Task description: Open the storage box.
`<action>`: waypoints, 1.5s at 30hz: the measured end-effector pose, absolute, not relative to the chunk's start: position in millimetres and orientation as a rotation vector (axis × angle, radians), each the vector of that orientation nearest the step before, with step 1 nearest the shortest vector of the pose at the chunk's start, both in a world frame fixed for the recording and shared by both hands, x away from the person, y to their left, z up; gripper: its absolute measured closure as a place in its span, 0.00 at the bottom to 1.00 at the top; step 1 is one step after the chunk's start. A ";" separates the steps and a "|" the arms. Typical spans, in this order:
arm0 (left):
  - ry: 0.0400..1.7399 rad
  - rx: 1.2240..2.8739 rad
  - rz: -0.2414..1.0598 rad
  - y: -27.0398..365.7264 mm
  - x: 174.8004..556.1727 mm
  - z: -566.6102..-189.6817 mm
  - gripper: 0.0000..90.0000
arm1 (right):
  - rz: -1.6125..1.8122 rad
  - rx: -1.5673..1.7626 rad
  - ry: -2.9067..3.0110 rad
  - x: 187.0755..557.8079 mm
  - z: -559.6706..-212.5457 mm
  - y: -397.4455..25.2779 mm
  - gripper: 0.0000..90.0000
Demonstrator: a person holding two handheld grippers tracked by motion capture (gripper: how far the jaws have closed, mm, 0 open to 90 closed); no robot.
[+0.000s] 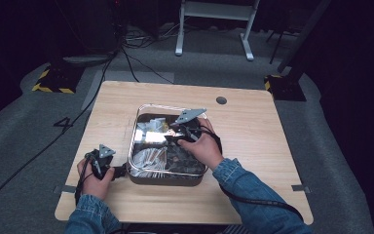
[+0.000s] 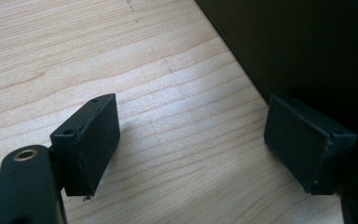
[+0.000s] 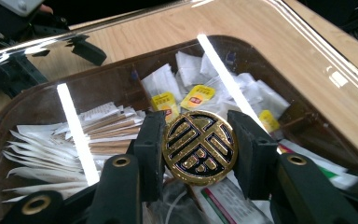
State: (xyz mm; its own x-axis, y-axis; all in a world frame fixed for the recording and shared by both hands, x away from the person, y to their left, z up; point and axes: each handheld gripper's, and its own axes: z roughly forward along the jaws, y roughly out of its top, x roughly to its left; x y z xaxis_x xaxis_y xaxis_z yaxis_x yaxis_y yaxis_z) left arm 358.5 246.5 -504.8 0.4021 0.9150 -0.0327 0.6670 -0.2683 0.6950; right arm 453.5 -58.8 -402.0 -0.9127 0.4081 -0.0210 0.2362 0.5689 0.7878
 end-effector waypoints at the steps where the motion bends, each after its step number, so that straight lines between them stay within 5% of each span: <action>1: 1.344 2.029 0.505 246.4 358.5 -504.8 0.20 | 1.262 0.543 2.597 453.8 -400.0 -61.2 0.66; 45: 1.352 2.030 0.507 246.8 360.9 -504.9 0.19 | 1.246 0.758 2.450 466.6 -359.9 -224.3 0.66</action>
State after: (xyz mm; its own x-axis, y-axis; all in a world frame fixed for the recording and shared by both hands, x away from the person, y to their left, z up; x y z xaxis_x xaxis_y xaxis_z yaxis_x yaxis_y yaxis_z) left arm 360.9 246.8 -504.9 0.3965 0.9175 -0.0306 0.6712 -0.2669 0.6916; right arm 466.6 -224.3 -359.9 -0.8199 0.5722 -0.0185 0.3221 0.4876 0.8115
